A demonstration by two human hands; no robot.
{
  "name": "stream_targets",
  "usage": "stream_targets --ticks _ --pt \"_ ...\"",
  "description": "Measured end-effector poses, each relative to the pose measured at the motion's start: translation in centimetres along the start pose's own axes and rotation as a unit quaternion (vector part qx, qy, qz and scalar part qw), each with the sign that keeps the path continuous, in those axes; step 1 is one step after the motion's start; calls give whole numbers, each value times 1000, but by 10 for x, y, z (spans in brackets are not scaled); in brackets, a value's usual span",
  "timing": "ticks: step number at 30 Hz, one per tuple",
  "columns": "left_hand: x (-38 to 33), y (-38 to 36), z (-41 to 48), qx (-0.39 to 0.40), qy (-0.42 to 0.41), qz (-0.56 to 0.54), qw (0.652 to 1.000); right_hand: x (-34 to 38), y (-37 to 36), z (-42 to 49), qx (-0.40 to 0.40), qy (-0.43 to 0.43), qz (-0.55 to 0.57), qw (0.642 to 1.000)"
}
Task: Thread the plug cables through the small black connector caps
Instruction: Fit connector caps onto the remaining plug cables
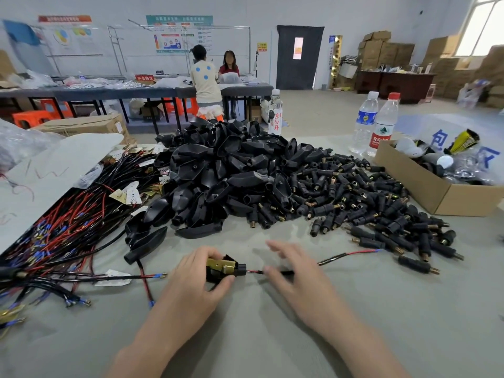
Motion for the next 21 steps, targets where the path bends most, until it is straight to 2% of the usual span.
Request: stream_targets --ticks 3,8,15,18,21 --pt "-5 -2 -2 32 -14 -47 998 1 -5 2 66 26 -82 994" --pt "-5 -2 -4 47 -15 -65 997 2 -4 4 65 33 -72 995" --pt "-13 0 -1 -14 -68 -4 998 1 -4 -1 70 29 -52 996" --pt "-16 2 0 -56 -45 -26 997 2 -3 -2 74 28 -49 996" --pt "-15 0 0 -56 -28 -24 998 2 -4 -2 77 28 -49 995"
Point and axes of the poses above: each hand's wrist, its own z-axis towards the middle knuckle, its own y-axis out of the back of the hand, x = y × z, the point moved 1 cm from there along z, towards the middle knuckle, and after that the axes turned 6 degrees about -y, right-handed, at the moved point
